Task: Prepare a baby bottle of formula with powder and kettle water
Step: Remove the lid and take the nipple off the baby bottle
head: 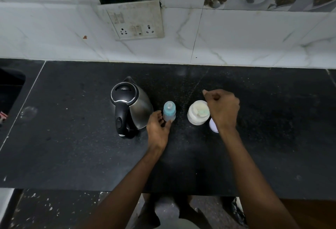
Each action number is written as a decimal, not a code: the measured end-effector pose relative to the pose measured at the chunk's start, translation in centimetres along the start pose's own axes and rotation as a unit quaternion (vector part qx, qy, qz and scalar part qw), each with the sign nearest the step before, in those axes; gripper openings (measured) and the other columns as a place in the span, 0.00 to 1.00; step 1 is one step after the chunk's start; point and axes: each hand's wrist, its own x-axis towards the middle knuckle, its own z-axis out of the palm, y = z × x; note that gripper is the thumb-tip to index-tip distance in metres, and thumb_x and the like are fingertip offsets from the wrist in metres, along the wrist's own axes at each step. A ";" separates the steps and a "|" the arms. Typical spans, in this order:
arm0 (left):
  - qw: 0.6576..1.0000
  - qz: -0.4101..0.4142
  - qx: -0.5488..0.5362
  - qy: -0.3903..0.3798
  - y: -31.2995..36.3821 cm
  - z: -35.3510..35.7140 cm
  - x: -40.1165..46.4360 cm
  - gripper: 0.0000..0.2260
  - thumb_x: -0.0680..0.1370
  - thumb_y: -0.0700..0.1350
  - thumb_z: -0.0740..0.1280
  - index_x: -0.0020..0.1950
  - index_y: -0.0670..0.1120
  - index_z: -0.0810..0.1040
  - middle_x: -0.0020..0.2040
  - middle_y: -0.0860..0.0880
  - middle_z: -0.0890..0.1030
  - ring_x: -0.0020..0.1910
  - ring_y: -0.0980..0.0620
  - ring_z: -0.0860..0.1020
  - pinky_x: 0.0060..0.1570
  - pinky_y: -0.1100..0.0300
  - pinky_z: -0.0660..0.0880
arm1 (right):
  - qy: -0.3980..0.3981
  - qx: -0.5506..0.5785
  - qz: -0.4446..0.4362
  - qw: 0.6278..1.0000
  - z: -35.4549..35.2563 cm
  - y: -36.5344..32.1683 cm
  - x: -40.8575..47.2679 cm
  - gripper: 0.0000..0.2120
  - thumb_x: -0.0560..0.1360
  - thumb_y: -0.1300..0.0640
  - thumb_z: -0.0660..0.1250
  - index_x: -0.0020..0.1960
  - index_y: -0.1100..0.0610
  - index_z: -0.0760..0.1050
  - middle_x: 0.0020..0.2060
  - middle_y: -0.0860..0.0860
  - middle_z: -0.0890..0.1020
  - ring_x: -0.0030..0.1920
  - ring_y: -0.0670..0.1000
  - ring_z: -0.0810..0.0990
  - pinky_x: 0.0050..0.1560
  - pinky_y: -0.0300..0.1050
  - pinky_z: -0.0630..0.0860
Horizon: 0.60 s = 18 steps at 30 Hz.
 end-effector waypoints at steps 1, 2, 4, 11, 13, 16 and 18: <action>1.000 0.008 0.007 0.002 0.0 0.2 0.3 0.24 0.77 0.43 0.78 0.70 0.41 0.74 0.63 0.47 0.80 0.59 0.52 0.80 0.58 0.69 0.76 | -0.021 0.006 -0.018 1.000 0.8 -0.9 0.0 0.12 0.77 0.48 0.74 0.44 0.56 0.88 0.41 0.49 0.89 0.42 0.50 0.87 0.48 0.46 0.81; 1.000 0.018 0.015 0.004 -0.1 0.4 0.7 0.25 0.77 0.45 0.78 0.70 0.41 0.74 0.63 0.46 0.79 0.60 0.51 0.80 0.60 0.64 0.78 | -0.046 0.006 -0.036 0.998 1.7 -1.7 -0.1 0.11 0.77 0.49 0.74 0.45 0.56 0.88 0.41 0.49 0.89 0.42 0.48 0.86 0.48 0.44 0.81; 0.999 0.021 0.030 -0.007 -0.4 0.7 1.6 0.28 0.75 0.47 0.79 0.71 0.41 0.74 0.64 0.44 0.79 0.62 0.48 0.79 0.63 0.53 0.79 | -0.104 -0.001 -0.066 0.992 3.7 -2.7 -0.4 0.10 0.77 0.49 0.75 0.49 0.56 0.87 0.43 0.50 0.88 0.43 0.47 0.86 0.50 0.44 0.81; 0.997 0.004 -0.043 -0.063 -0.7 1.6 3.6 0.29 0.75 0.41 0.78 0.74 0.44 0.74 0.64 0.49 0.81 0.59 0.58 0.81 0.57 0.70 0.77 | -0.298 -0.195 -0.139 0.924 8.8 -4.2 -1.8 0.28 0.75 0.40 0.72 0.69 0.54 0.76 0.60 0.56 0.81 0.59 0.58 0.81 0.56 0.53 0.77; 0.996 -0.006 -0.058 -0.070 -1.2 1.9 3.9 0.27 0.75 0.38 0.77 0.73 0.45 0.76 0.62 0.50 0.83 0.58 0.58 0.82 0.54 0.71 0.77 | -0.309 -0.238 -0.150 0.909 9.6 -4.5 -1.8 0.26 0.75 0.43 0.73 0.69 0.54 0.75 0.60 0.57 0.80 0.57 0.60 0.81 0.53 0.53 0.77; 0.993 -0.026 -0.072 -0.087 -2.2 2.3 4.1 0.22 0.75 0.36 0.77 0.69 0.45 0.80 0.57 0.49 0.86 0.55 0.54 0.84 0.52 0.63 0.79 | -0.338 -0.259 -0.140 0.894 10.3 -4.5 -1.7 0.24 0.73 0.49 0.75 0.65 0.55 0.76 0.58 0.57 0.80 0.56 0.60 0.82 0.52 0.53 0.80; 0.994 -0.027 -0.069 -0.084 -2.4 2.4 4.0 0.20 0.75 0.35 0.77 0.65 0.44 0.81 0.54 0.48 0.86 0.51 0.57 0.83 0.49 0.63 0.78 | -0.338 -0.259 -0.137 0.894 10.5 -4.4 -1.9 0.21 0.72 0.51 0.76 0.62 0.57 0.76 0.56 0.58 0.80 0.54 0.60 0.82 0.50 0.52 0.80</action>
